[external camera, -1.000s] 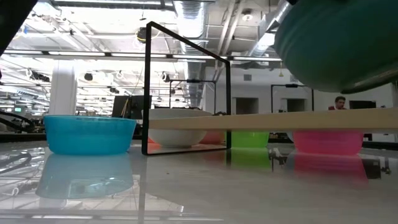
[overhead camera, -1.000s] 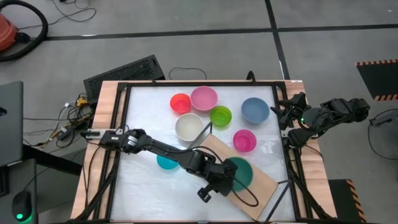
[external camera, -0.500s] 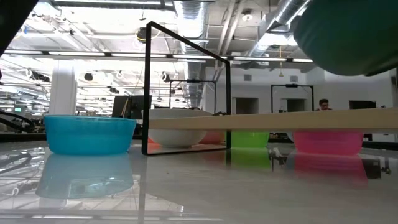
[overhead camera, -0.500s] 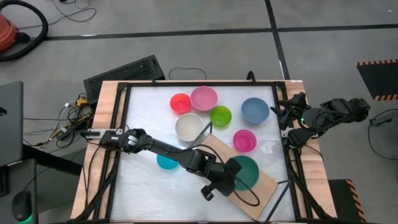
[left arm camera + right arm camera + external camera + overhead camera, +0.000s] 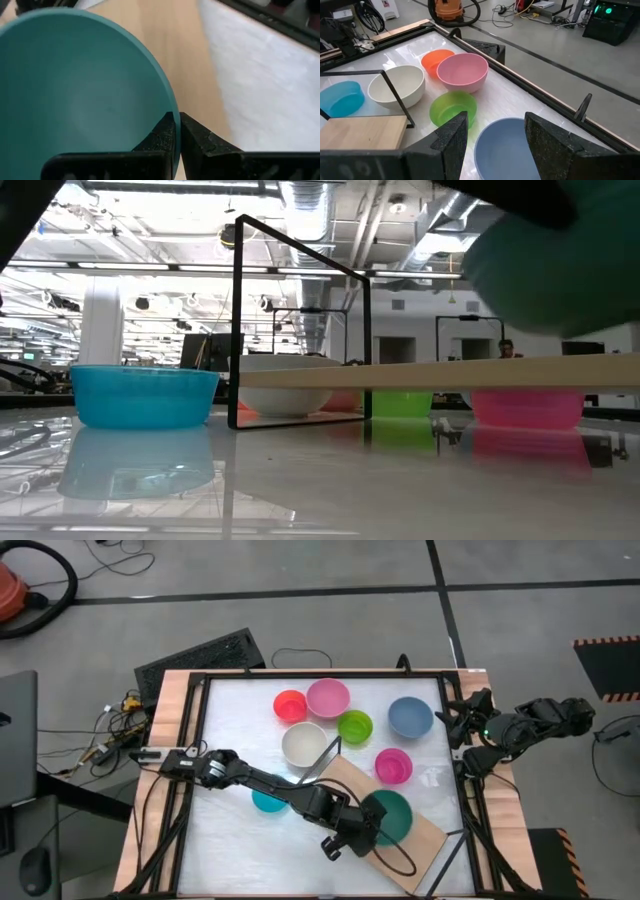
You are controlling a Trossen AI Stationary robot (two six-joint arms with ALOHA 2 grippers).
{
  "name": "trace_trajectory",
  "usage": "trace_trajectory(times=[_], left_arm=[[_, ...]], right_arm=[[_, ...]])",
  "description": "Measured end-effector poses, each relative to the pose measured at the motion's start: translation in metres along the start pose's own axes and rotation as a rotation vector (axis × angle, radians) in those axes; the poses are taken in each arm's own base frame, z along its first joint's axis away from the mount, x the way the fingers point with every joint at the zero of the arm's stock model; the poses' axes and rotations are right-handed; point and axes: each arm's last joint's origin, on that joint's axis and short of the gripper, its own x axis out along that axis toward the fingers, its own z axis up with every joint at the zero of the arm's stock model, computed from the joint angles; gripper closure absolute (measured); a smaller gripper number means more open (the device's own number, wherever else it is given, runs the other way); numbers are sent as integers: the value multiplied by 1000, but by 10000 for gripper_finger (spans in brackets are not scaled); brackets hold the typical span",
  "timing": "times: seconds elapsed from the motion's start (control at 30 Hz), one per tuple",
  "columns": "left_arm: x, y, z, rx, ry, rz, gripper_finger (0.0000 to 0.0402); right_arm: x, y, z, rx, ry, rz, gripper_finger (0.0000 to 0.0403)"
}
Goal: Place and stack bowls onto a shelf
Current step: Put the large green bowl on the shelf, then put the small blue bowl on the shelf
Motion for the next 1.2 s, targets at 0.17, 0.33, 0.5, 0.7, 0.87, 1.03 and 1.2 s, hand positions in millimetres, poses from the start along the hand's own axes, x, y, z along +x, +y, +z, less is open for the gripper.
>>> trace_trajectory(times=[0.17,0.33,0.5,0.7,0.87,1.03,1.2], left_arm=[[7,-9,2,73,10,-26,401],[4,-9,3,76,2,-21,401],[4,-8,2,88,23,5,387],[4,-10,4,90,24,6,348],[4,-12,8,94,28,55,312],[-9,-13,16,18,47,148,282],[-56,-9,35,-120,-4,287,266]], right_arm=[[0,0,0,-1,0,-2,182],[0,0,0,-1,-1,-3,182],[0,0,0,-1,-1,-4,182],[0,0,0,-1,-1,-3,182],[0,0,0,-2,-1,-3,182],[0,0,0,-5,2,-5,182],[0,-1,0,-6,2,-5,182]])
